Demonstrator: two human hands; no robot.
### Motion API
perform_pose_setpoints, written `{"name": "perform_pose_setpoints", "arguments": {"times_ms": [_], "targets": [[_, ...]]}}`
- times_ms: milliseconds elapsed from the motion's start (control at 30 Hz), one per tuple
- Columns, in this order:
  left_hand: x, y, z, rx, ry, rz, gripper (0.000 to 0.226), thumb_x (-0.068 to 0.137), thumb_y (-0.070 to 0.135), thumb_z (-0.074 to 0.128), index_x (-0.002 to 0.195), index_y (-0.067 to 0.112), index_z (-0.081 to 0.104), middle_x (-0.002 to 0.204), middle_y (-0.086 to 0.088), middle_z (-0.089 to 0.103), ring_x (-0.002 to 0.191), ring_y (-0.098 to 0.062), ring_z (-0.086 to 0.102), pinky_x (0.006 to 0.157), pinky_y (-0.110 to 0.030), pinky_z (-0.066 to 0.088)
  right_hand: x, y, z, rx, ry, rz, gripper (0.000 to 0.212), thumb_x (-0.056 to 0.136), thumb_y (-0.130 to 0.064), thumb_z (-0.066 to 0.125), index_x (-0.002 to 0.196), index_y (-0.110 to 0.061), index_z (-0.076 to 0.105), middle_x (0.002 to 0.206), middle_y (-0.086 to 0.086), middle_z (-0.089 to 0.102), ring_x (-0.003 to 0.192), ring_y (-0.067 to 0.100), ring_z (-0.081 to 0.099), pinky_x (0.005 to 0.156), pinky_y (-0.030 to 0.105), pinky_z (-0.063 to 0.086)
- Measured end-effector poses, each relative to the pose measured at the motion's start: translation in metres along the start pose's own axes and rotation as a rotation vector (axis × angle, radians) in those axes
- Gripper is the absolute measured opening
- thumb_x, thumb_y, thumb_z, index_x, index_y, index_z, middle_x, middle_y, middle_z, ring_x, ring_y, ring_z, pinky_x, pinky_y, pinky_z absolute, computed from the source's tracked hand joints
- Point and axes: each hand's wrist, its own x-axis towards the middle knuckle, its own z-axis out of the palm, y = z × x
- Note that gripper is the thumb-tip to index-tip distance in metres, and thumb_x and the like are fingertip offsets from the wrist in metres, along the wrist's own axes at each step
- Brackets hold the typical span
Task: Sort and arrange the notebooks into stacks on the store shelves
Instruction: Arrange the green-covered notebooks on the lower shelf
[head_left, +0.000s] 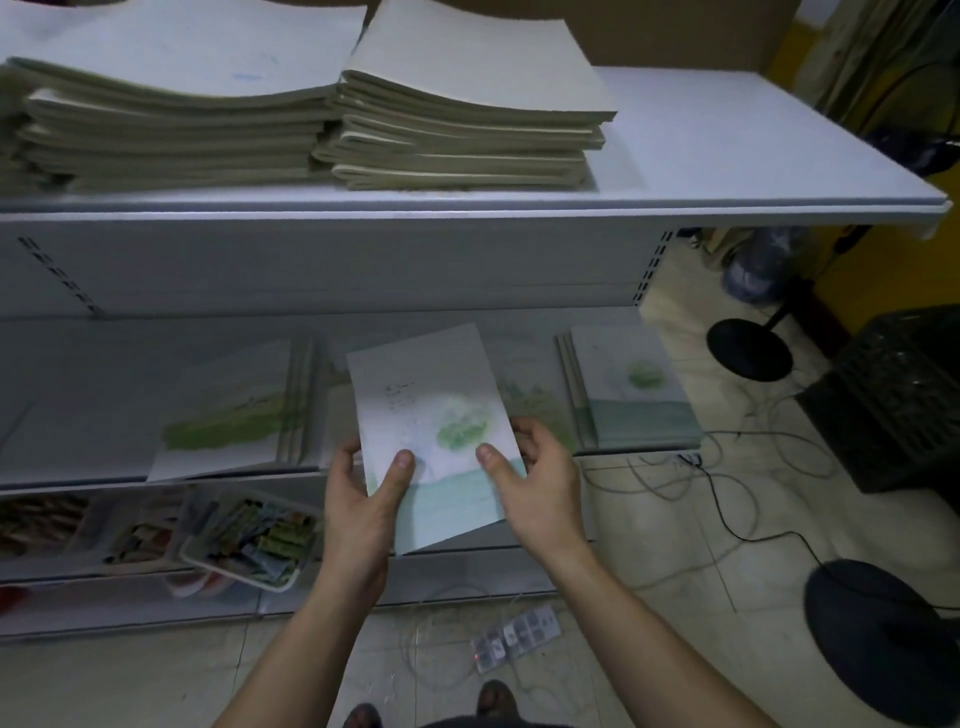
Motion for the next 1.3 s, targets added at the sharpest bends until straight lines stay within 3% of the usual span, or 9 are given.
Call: {"name": "perform_pose_setpoints", "arguments": {"times_ms": [167,333,500,767,867,967,1033,1167,1300], "targets": [[0.006,-0.005,0.018,0.001,0.021,-0.052,0.026,0.11,0.029,0.045,0.132,0.02,0.054,0.123,-0.013,0.067,0.109,-0.034,0.067,0.099,-0.054,0.054,0.012,-0.001,-0.049,0.041,0.121,0.041,0.026,0.091,-0.01,0.071,0.111,-0.021,0.059,0.099,-0.009,0.072,0.085,0.003,0.07,0.067,0.016,0.055],[0.011,-0.009,0.036,0.072,-0.021,0.031,0.019,0.111,0.028,0.044,0.126,0.03,0.055,0.122,0.0,0.066,0.123,-0.028,0.059,0.107,-0.042,0.046,0.053,0.01,-0.132,0.03,0.313,0.123,0.03,0.09,-0.012,0.071,0.117,-0.017,0.058,0.102,0.004,0.071,0.082,0.015,0.067,0.073,0.029,0.056],[0.012,-0.015,0.048,0.084,-0.025,0.028,0.022,0.111,0.029,0.043,0.13,0.03,0.054,0.13,-0.008,0.063,0.124,-0.034,0.059,0.112,-0.057,0.044,0.11,0.02,-0.188,-0.134,0.394,0.198,0.023,0.088,-0.015,0.069,0.108,-0.015,0.058,0.099,0.015,0.069,0.074,0.021,0.064,0.058,0.027,0.048],[0.008,-0.013,0.064,0.045,-0.05,0.029,0.025,0.111,0.029,0.044,0.134,0.023,0.052,0.127,-0.008,0.065,0.123,-0.032,0.06,0.112,-0.054,0.045,0.153,0.043,-0.199,-0.551,0.314,0.226,0.034,0.092,-0.027,0.065,0.118,-0.005,0.059,0.117,0.018,0.066,0.105,0.035,0.062,0.073,0.029,0.035],[0.01,-0.012,0.066,0.047,-0.046,0.039,0.026,0.111,0.025,0.041,0.135,0.02,0.051,0.127,-0.007,0.064,0.123,-0.03,0.06,0.111,-0.05,0.045,0.15,0.051,-0.198,-0.683,0.293,0.209,0.041,0.091,-0.034,0.064,0.118,-0.004,0.063,0.118,0.021,0.065,0.107,0.038,0.061,0.075,0.033,0.041],[0.013,-0.01,0.065,0.053,-0.042,0.041,0.023,0.111,0.024,0.041,0.131,0.024,0.052,0.124,-0.003,0.065,0.12,-0.026,0.06,0.111,-0.049,0.045,0.14,0.057,-0.194,-0.777,0.331,0.194,0.054,0.088,-0.044,0.062,0.132,-0.013,0.058,0.13,0.019,0.054,0.117,0.04,0.053,0.093,0.044,0.049],[0.016,-0.01,0.062,0.048,-0.038,0.038,0.02,0.111,0.024,0.041,0.123,0.031,0.056,0.121,-0.002,0.066,0.118,-0.027,0.062,0.109,-0.051,0.047,0.125,0.051,-0.181,-0.752,0.377,0.073,0.047,0.089,-0.04,0.063,0.13,-0.016,0.058,0.125,0.016,0.054,0.113,0.036,0.054,0.091,0.045,0.05],[0.016,-0.01,0.054,0.034,-0.043,0.012,0.017,0.11,0.03,0.045,0.117,0.038,0.059,0.124,-0.006,0.068,0.12,-0.032,0.063,0.109,-0.061,0.045,0.068,0.026,-0.126,-0.447,0.184,-0.08,0.022,0.099,-0.029,0.059,0.118,-0.018,0.061,0.101,-0.001,0.062,0.085,0.014,0.061,0.072,0.031,0.048],[0.014,-0.005,0.041,0.042,-0.017,0.002,0.018,0.11,0.024,0.044,0.119,0.031,0.058,0.119,-0.004,0.07,0.114,-0.03,0.067,0.105,-0.057,0.051,0.02,0.022,-0.054,-0.165,-0.126,-0.034,0.026,0.101,-0.039,0.054,0.124,-0.027,0.058,0.111,-0.013,0.068,0.103,0.005,0.065,0.086,0.033,0.056]]}}
